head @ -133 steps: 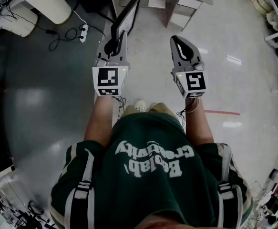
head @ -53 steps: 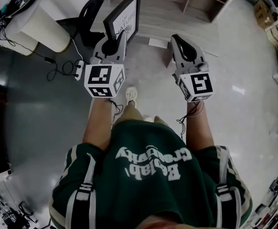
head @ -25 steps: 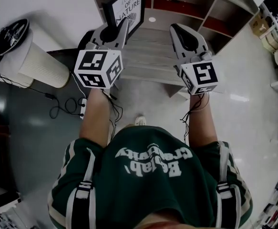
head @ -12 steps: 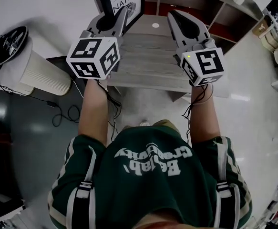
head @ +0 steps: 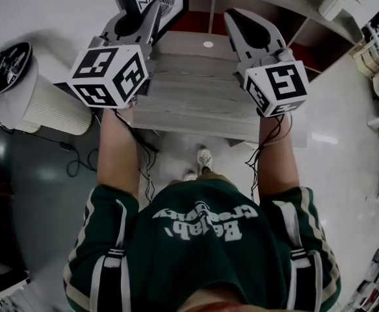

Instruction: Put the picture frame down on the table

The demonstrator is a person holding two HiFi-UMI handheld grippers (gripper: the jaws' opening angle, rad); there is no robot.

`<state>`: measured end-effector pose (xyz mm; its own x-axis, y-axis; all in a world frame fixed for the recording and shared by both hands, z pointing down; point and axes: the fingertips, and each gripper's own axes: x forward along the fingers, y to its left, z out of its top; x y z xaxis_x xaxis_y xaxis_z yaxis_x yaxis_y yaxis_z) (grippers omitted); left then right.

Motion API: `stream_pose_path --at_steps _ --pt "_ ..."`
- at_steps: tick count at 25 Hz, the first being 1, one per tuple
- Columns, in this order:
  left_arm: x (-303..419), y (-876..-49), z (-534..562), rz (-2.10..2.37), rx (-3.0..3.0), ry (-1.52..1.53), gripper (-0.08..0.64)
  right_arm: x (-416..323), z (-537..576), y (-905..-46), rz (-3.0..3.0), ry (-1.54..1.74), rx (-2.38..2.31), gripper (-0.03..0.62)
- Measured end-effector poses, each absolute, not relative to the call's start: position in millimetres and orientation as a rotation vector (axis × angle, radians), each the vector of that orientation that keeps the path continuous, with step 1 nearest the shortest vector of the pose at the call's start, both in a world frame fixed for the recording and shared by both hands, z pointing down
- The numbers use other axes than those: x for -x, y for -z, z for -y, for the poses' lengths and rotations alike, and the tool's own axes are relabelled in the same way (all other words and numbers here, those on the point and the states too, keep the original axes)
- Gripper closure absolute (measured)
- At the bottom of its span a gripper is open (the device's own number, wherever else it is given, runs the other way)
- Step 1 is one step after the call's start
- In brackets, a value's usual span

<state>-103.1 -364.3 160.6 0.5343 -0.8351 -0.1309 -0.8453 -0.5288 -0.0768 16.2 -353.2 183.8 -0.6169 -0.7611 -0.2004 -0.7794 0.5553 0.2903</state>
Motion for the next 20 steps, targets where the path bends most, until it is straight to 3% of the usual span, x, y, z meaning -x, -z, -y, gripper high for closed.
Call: stream_pose_path --at_steps 20 --pt "94 -133 477 -1.642 2.502 -0.120 0.532 -15 486 -169 -2.802 -0.575 1.101 0.554"
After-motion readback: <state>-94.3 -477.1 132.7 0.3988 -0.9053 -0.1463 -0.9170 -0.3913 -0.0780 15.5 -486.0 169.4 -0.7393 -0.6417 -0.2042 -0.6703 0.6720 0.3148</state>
